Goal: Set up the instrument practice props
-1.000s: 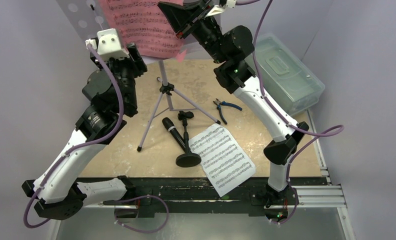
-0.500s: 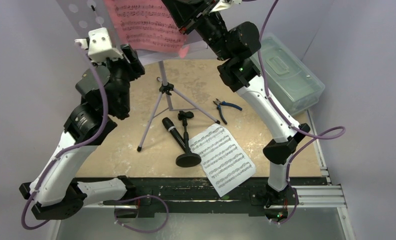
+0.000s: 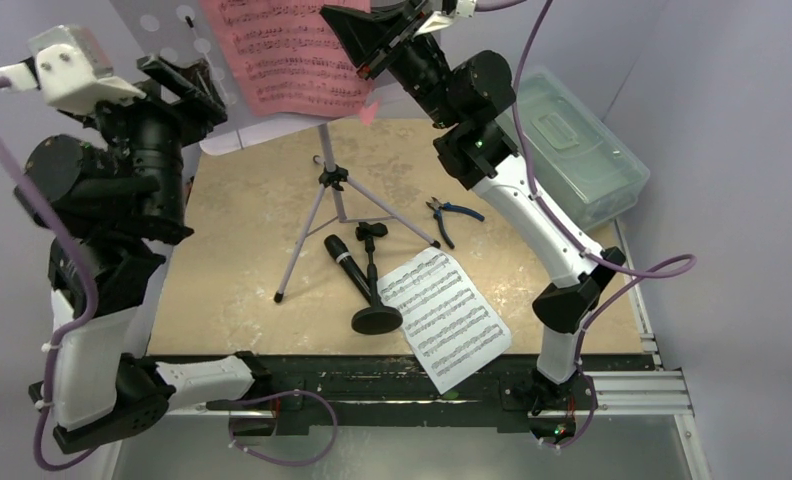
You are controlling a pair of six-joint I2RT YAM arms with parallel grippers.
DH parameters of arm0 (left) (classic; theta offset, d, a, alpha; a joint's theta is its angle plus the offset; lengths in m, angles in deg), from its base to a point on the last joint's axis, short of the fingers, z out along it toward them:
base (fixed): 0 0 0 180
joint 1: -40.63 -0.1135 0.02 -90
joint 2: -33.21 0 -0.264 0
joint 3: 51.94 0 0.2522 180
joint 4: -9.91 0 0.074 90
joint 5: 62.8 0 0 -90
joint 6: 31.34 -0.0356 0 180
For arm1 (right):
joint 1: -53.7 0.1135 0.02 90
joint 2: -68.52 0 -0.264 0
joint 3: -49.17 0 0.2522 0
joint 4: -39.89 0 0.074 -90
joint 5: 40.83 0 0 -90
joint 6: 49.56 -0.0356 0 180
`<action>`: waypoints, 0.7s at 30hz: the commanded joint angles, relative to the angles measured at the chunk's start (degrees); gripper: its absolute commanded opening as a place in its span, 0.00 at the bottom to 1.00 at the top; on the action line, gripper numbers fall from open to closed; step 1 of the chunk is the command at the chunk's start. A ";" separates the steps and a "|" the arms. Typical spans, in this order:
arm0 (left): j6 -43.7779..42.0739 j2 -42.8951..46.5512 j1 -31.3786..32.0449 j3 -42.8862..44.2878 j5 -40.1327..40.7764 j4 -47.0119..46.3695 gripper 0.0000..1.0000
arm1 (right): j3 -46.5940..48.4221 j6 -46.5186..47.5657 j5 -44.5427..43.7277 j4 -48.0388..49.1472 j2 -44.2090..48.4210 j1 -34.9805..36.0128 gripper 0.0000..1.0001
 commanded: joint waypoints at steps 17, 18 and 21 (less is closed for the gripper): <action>-15.70 -7.01 -0.27 -12.77 21.22 -18.40 0.58 | -1.25 -0.35 1.21 3.53 4.60 0.40 0.00; -16.93 -6.93 -0.27 -13.89 21.61 -20.45 0.59 | -1.36 -0.35 1.13 3.55 4.76 0.36 0.00; -19.03 -6.77 -0.28 -15.87 21.47 -24.69 0.58 | -1.42 -0.35 1.06 3.56 4.71 0.41 0.00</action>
